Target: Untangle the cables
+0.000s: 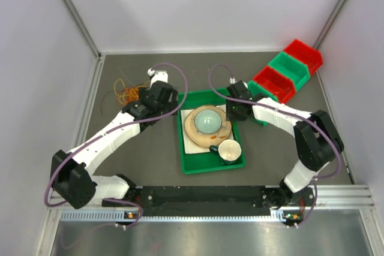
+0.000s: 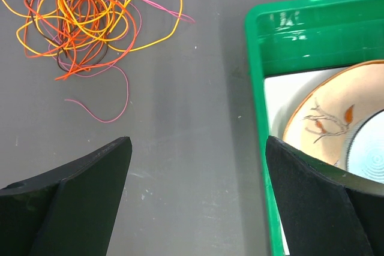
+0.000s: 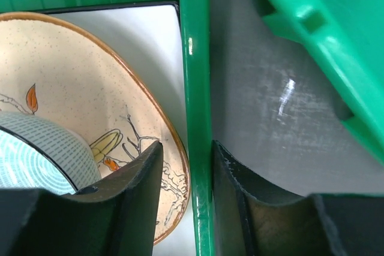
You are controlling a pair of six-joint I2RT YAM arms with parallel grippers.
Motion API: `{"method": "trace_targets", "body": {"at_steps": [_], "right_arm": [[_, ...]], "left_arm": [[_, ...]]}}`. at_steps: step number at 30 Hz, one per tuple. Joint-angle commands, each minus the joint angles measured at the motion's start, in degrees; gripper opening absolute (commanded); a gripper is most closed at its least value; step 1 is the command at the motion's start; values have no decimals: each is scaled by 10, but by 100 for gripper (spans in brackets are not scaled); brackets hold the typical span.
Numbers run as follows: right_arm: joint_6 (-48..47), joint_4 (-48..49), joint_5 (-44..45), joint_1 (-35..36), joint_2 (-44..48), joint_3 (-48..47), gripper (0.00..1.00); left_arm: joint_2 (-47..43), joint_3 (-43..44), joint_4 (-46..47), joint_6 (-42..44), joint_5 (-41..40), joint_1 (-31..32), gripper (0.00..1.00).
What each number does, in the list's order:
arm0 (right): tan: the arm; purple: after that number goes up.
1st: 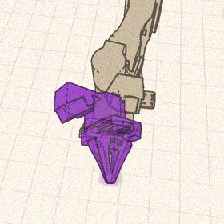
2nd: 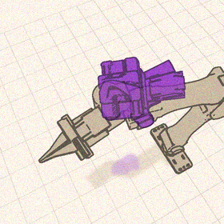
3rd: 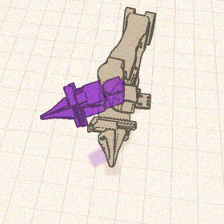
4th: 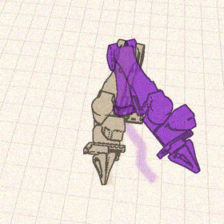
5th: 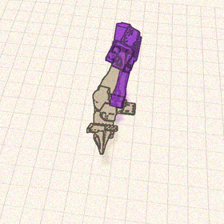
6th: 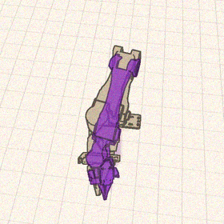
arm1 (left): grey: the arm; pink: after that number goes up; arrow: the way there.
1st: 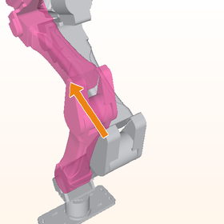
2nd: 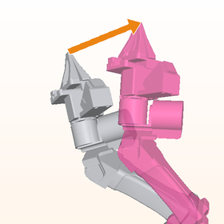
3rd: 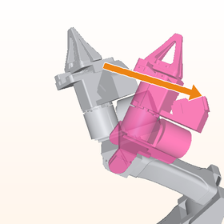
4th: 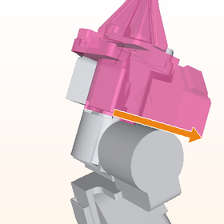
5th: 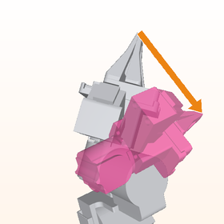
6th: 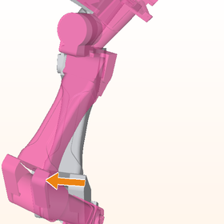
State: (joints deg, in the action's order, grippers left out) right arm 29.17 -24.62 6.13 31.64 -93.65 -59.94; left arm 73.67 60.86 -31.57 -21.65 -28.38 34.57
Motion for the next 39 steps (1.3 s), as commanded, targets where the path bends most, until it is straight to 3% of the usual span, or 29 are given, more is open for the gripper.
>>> {"method": "trace_targets", "body": {"at_steps": [1,5,8,14,22,32,37,39], "right_arm": [[5,16,-21,54,-27,-60,36],[1,-5,-14,78,-36,-87,37],[-4,-42,54,79,-14,-105,40],[-69,-96,219,60,64,-120,58],[-171,-119,197,-21,58,-89,71],[-219,-78,120,-69,-1,-80,68],[-242,-75,64,-82,-21,-92,52],[-247,-82,35,-82,-31,-107,38]], "left_arm": [[-12,8,1,6,-12,-2,99],[-13,4,0,6,-14,-3,99],[-13,4,-1,7,-15,-3,99],[-17,1,-1,10,-18,-4,99],[-14,-1,4,6,-10,-4,99],[-19,3,1,11,-15,-5,99],[-18,6,1,13,-17,-4,99],[-16,7,2,13,-14,-5,99]]}}
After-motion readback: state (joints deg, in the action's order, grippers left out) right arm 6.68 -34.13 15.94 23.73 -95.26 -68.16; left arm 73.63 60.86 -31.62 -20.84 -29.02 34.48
